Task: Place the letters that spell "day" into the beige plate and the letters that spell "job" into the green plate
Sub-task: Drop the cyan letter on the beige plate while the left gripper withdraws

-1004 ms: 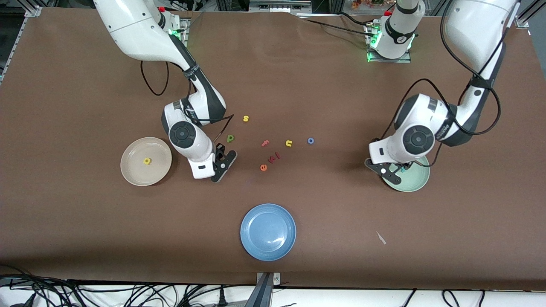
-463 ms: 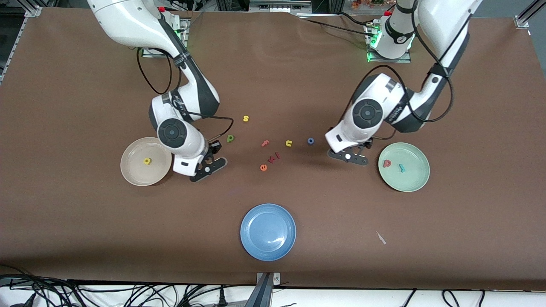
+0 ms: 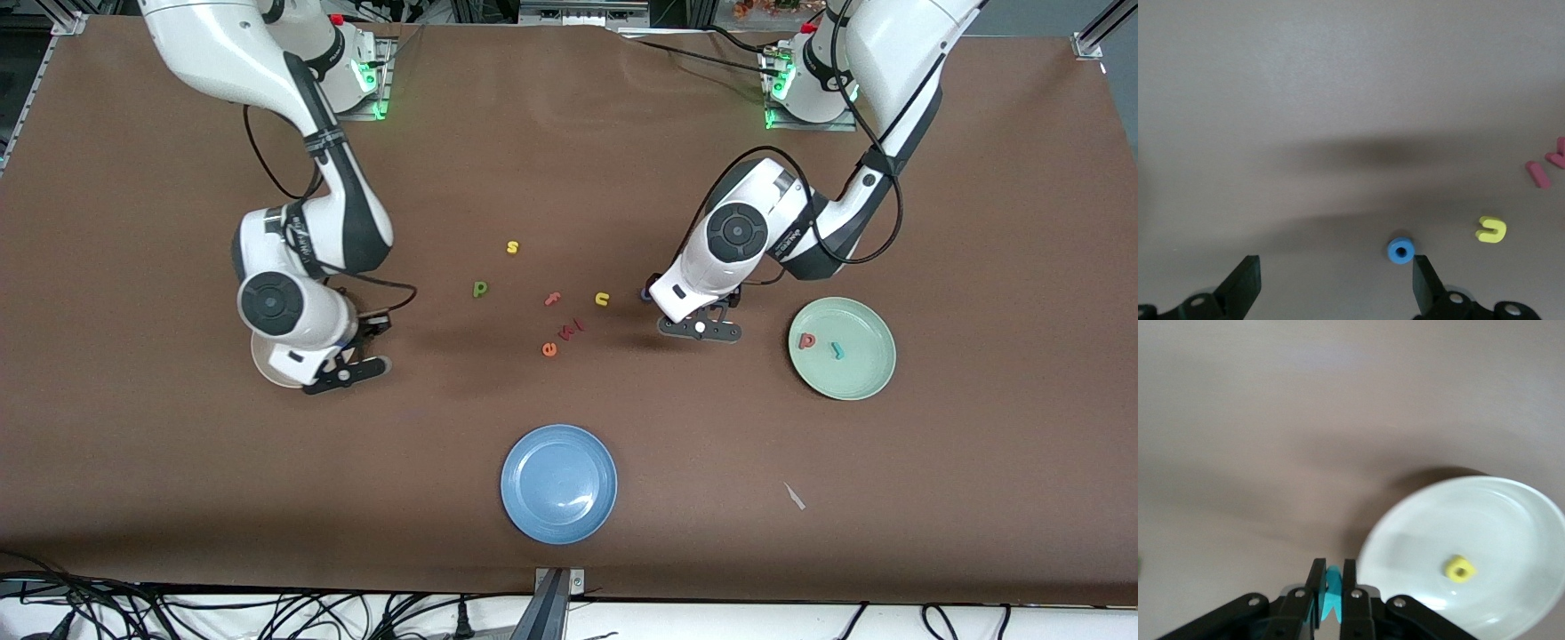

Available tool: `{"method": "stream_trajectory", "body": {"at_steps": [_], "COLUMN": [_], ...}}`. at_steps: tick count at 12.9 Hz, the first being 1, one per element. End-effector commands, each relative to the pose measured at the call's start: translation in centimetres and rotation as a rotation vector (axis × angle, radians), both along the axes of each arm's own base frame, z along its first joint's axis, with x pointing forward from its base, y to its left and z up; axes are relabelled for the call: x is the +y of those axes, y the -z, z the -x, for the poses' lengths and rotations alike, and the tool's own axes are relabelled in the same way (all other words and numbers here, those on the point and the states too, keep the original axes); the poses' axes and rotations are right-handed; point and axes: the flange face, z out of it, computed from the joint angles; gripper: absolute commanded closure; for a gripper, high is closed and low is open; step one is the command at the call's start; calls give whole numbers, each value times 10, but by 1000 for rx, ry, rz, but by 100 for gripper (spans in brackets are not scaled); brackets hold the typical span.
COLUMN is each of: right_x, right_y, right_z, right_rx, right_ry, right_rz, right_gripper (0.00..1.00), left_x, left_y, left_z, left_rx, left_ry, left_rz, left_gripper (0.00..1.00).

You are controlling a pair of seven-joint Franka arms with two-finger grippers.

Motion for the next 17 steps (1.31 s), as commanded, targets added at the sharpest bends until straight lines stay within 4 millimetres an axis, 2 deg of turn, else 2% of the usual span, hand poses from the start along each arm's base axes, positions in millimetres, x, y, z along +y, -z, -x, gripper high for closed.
{"method": "stream_trajectory", "body": {"at_steps": [1, 2, 3, 5, 6, 7, 8, 9, 10, 13, 17], "right_x": [-48, -66, -75, -84, -85, -85, -83, -78, -71, -36, 37], "right_y": [9, 14, 24, 28, 34, 37, 37, 36, 34, 33, 24], "right_z": [-6, -9, -8, -9, -8, -7, -7, -6, -4, 4, 23], "right_rx": [24, 41, 58, 63, 72, 78, 75, 73, 85, 100, 83], "right_ry": [59, 11, 9, 27, 31, 31, 61, 76, 75, 109, 285], "right_rz": [15, 1, -5, -4, -1, 0, 7, 11, 11, 18, 24], "right_gripper": [100, 100, 100, 100, 96, 48, 4, 0, 0, 0, 0], "left_x": [-13, -14, -15, -18, -18, -17, -17, -18, -18, -18, -17], "left_y": [2, 3, 4, 5, 5, 5, 5, 5, 5, 4, 4], "left_z": [-3, -3, -3, -2, -2, -2, -2, -2, -2, -2, -3], "left_rx": [-3, -4, -6, -5, -5, -5, -5, -5, -5, -7, -7], "left_ry": [-41, -43, -42, -37, -37, -39, -39, -37, -37, -38, -38], "left_rz": [24, 26, 29, 30, 30, 29, 29, 30, 30, 31, 31], "left_gripper": [0, 0, 0, 0, 0, 0, 0, 0, 0, 0, 0]}}
